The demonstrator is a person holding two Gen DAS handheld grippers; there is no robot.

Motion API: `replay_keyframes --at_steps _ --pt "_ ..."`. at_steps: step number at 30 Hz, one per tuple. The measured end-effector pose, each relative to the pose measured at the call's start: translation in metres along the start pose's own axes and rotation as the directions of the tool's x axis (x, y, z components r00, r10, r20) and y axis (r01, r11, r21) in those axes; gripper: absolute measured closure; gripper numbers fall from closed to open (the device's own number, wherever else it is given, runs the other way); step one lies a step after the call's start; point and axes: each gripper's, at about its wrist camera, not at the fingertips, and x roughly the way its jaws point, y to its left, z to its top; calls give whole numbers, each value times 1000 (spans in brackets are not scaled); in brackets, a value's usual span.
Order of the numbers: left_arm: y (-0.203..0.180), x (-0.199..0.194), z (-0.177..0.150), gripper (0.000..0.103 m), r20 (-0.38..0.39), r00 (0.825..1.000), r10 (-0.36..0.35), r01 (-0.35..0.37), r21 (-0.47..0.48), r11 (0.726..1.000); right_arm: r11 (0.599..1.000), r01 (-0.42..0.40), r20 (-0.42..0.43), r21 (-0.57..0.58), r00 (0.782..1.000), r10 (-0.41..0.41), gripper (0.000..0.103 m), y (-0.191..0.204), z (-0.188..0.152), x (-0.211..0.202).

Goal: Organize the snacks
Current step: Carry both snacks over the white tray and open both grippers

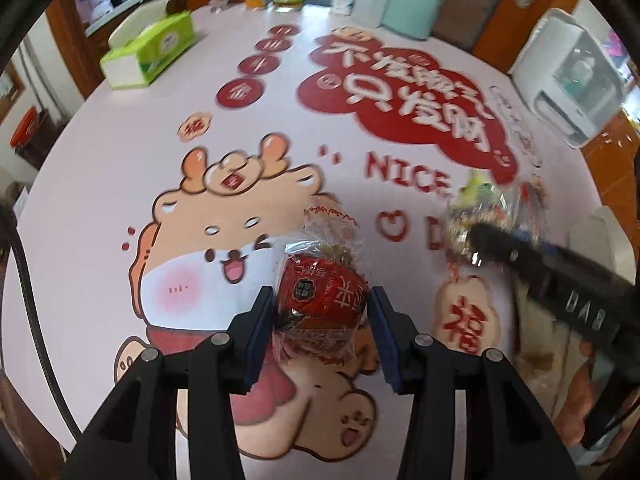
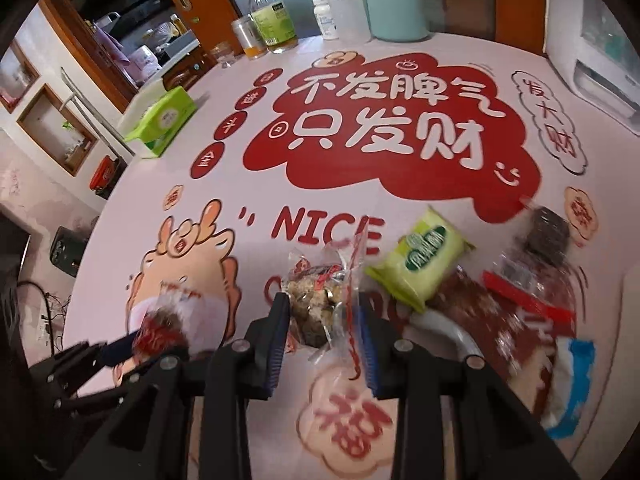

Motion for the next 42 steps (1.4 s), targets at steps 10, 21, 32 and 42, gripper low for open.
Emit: replay_keyframes --at_steps 10,21,32,42 --pt "-87 -62 -19 58 53 995 -84 74 164 984 999 15 40 32 999 -17 70 -31 -60 -84" --pt "-231 -114 -50 57 95 967 -236 182 389 903 979 105 189 173 972 -138 70 -120 -125 -211" --pt "-352 -129 -92 57 40 942 -332 253 564 786 888 284 227 362 897 -380 70 -213 -182 -291" --pt "-392 -107 -106 57 -30 954 -298 257 592 764 833 365 161 415 872 -462 70 -274 -193 -287"
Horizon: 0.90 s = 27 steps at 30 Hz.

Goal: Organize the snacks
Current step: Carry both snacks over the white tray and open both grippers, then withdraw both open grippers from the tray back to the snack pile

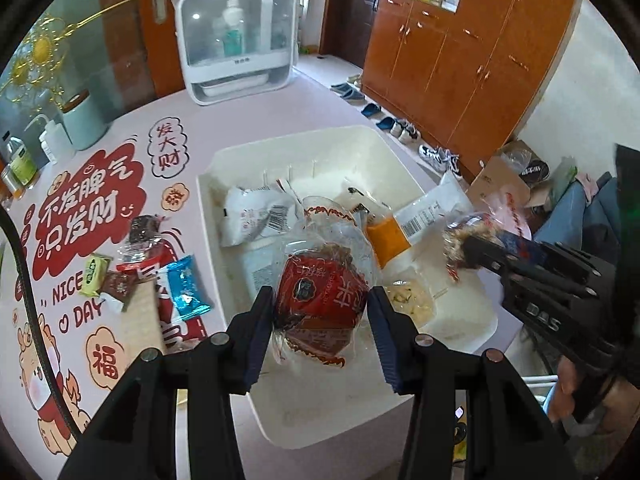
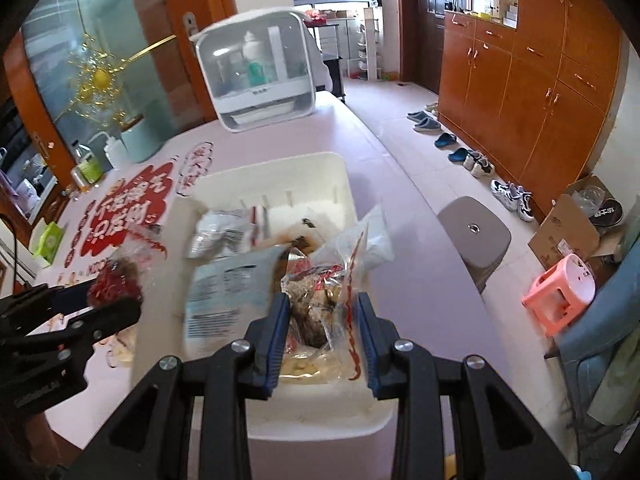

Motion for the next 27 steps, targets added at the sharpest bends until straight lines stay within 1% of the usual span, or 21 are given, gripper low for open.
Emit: replay_keyframes --at_steps 5,9,10,12,15,16,17,19,21,22,23,27 --pt "-4 15 4 57 -27 1000 11 -10 18 1000 997 43 -37 -59 998 -46 70 -1 10 36" --pt "-2 29 6 57 -58 998 26 -25 17 1000 993 46 -52 -105 997 -52 70 4 21 66" --pt "1 35 7 57 -71 997 31 -30 9 1000 993 46 -52 -105 997 -52 71 4 21 66" --pt "5 42 9 57 -84 996 39 -39 -7 999 991 46 -79 -123 995 -56 71 7 31 93" --pt "11 47 13 57 -85 995 47 -49 -20 999 991 45 -73 -127 996 -54 70 13 44 110" --pt "12 50 14 54 -89 995 51 -53 -21 998 991 44 -62 -129 997 -52 70 17 48 113" --pt "13 52 15 44 -94 994 55 -57 -21 998 990 38 -56 -133 997 -46 70 19 53 115" --pt "15 56 17 31 -96 993 65 -68 -24 997 993 6 -72 -116 997 -14 70 23 63 120" --pt "17 57 19 28 -90 994 67 -70 -26 997 995 -21 -78 -99 997 13 62 24 67 121" --pt "18 58 20 25 -89 994 71 -74 -26 997 995 -28 -77 -95 997 21 55 25 67 121" --pt "19 59 20 23 -90 993 74 -77 -27 997 995 -34 -74 -93 997 27 52 26 67 120" --pt "24 62 21 22 -102 992 75 -80 -45 996 995 -46 -81 -93 996 38 52 28 62 117"
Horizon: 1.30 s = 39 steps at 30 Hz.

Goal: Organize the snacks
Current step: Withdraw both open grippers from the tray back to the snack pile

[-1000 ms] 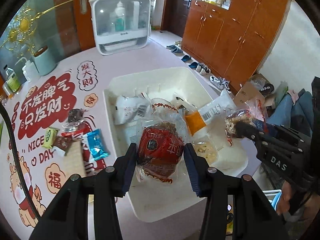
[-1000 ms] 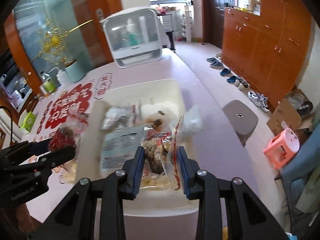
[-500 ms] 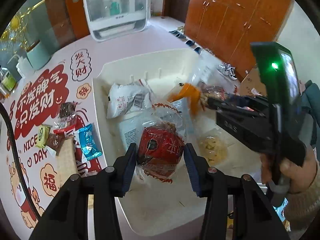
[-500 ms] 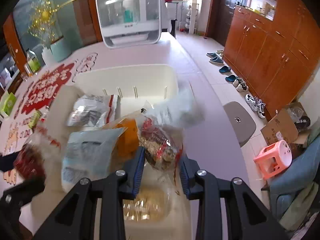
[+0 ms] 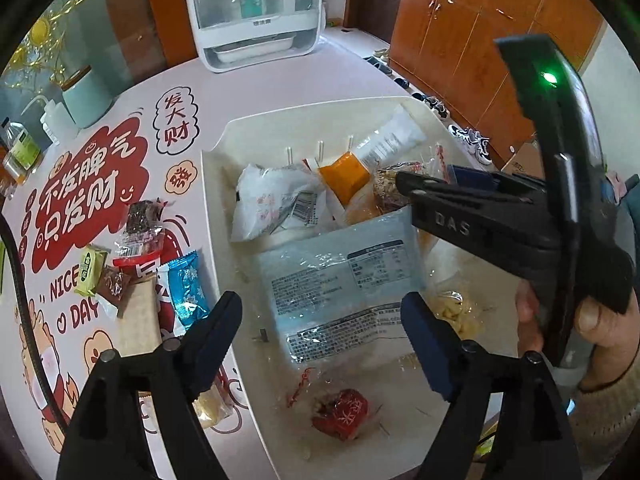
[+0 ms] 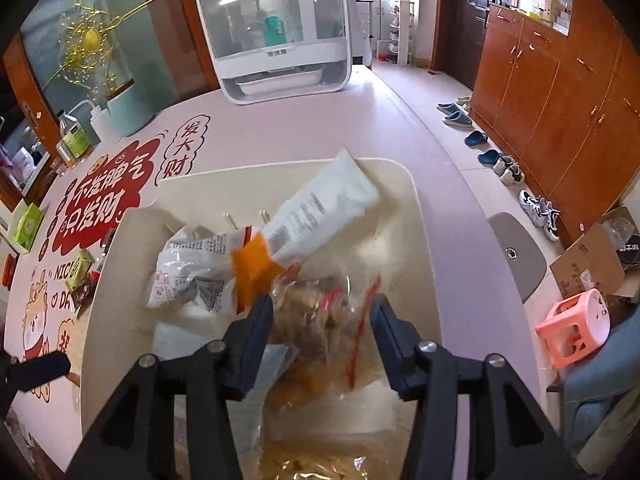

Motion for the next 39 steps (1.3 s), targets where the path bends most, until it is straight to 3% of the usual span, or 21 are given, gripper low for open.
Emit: replay_keyframes --at_steps 20,39 --pt "4 -32 -23 22 45 999 3 -2 -18 1000 998 -56 54 28 997 55 52 10 -27 -53" --pt "47 -72 -58 22 84 996 39 -32 -79 996 997 -79 38 24 996 78 52 47 -61 -78"
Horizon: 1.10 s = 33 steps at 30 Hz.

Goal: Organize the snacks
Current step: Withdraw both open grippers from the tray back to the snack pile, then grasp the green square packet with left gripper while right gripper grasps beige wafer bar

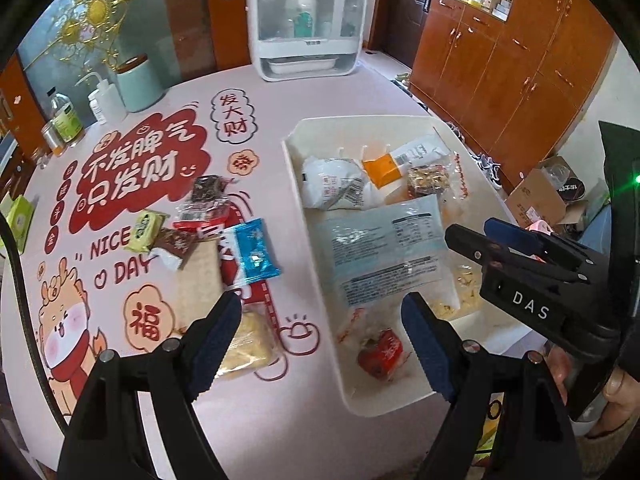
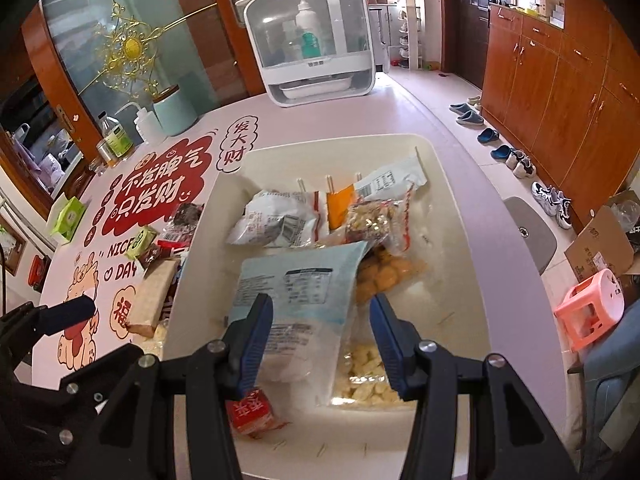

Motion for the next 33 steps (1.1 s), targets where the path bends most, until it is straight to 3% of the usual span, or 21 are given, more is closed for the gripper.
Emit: replay_keyframes --at_steps 12,19,24,28,33 --pt "94 -39 0 22 50 994 95 -92 -64 994 999 -27 2 -18 1000 27 52 61 3 -1" --pt "179 -69 24 21 103 975 198 -187 -104 977 999 -37 9 -38 999 37 52 98 8 0" --pt "222 -85 51 11 168 956 242 -230 -87 969 996 -41 28 -76 999 44 52 141 22 3" --pt "241 -73 69 10 176 957 231 -226 -51 973 994 -48 30 -94 998 51 47 166 32 11" --pt "250 -14 83 10 89 979 181 -185 32 982 994 -46 -23 -95 999 44 45 194 34 42"
